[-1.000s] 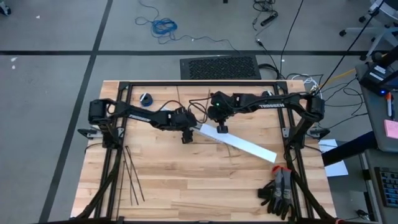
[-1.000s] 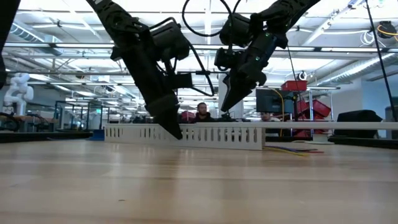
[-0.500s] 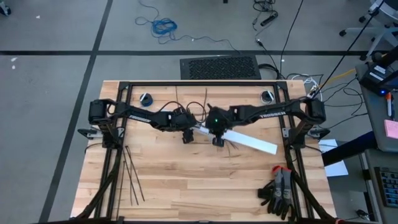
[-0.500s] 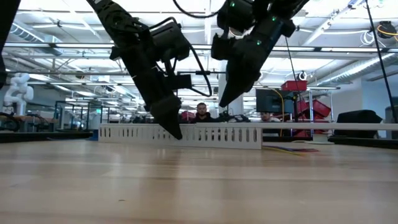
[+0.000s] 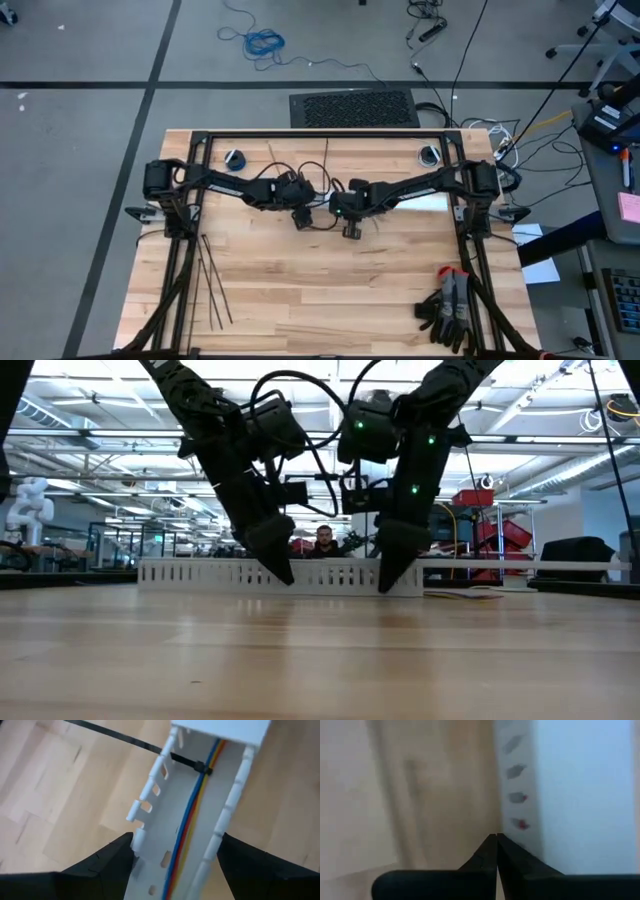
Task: Ziptie cables
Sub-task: Close the white cable duct
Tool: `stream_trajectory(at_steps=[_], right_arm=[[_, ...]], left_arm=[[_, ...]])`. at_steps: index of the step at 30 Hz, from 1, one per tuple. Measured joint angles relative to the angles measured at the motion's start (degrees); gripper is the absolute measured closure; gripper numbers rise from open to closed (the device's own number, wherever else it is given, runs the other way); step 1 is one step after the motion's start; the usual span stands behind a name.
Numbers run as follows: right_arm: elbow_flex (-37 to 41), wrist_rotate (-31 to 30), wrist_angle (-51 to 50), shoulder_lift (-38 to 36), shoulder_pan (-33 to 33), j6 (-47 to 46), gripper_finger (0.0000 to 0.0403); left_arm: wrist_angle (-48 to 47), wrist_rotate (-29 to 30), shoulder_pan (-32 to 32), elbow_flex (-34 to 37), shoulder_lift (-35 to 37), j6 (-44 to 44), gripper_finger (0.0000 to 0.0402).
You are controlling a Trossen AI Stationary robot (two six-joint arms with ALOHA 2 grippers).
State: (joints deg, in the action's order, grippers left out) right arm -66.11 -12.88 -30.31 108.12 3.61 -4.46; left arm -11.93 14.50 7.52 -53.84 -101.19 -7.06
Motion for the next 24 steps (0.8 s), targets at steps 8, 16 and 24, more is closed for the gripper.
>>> stream_trajectory(at_steps=[8, 16, 24], right_arm=[[0.0, 1.5, 1.0, -0.7, -0.1, 2.8, 0.0403], [0.0, 2.7, 1.8, -0.8, -0.7, 4.2, 0.0403], [0.0, 2.8, 1.8, -0.8, -0.7, 5.4, 0.0403]], left_arm=[[-1.4, -3.4, -0.6, 0.0, 1.6, -1.5, 0.0131], [-1.6, -3.8, -0.6, 0.1, 4.1, 3.3, 0.0131], [-1.2, -7.4, -1.0, 0.1, 4.2, 3.6, 0.0130]])
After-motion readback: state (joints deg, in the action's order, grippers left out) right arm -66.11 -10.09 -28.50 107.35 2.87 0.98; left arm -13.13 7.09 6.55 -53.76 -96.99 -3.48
